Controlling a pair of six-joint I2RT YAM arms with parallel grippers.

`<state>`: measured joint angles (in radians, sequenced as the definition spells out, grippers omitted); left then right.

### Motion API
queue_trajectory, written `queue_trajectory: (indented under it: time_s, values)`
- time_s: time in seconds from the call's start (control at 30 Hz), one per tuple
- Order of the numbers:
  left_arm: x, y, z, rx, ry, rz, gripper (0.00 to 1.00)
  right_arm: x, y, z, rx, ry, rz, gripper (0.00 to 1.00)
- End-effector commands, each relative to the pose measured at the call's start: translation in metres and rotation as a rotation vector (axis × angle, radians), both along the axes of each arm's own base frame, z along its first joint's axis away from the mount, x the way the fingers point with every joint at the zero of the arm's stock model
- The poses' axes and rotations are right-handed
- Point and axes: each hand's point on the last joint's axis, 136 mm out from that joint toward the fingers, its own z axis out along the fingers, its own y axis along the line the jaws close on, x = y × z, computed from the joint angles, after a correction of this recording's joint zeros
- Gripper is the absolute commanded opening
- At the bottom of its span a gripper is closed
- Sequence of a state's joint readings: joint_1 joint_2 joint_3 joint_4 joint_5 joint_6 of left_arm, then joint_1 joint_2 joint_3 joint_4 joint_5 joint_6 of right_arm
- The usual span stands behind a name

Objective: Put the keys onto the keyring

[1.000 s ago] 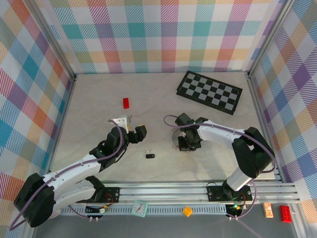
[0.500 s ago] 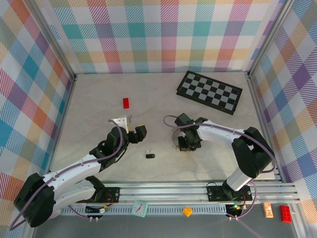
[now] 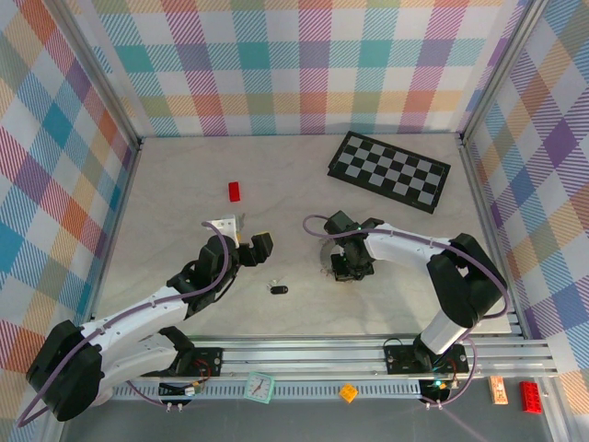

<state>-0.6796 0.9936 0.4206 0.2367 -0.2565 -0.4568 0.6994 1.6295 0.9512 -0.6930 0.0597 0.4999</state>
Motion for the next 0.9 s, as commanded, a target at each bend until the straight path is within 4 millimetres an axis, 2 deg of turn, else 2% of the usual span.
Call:
queue_trajectory:
  time_s: [0.0,0.2,0.33,0.47,0.77,0.87]
  values:
    - [-0.003,-0.001,-0.002,0.004,0.002,0.003,0.89,0.003,-0.002,0.001,-0.023,0.006,0.003,0.1]
    - [-0.003,0.0,0.0,0.001,0.0,0.004,0.89,0.003,-0.004,0.0,-0.035,0.01,0.007,0.1]
    - [-0.004,0.001,0.0,0.001,-0.001,0.007,0.89,0.004,-0.003,0.002,-0.035,0.005,0.01,0.02]
    - [-0.004,0.003,0.004,0.009,-0.011,0.009,0.89,0.008,-0.002,0.013,-0.015,-0.038,0.025,0.0]
    - [-0.001,0.003,0.034,0.11,-0.111,-0.037,0.87,0.04,0.013,0.078,0.146,-0.393,0.167,0.0]
    - [0.004,-0.002,0.052,0.177,-0.172,-0.073,0.84,0.053,0.022,0.104,0.194,-0.538,0.241,0.0]
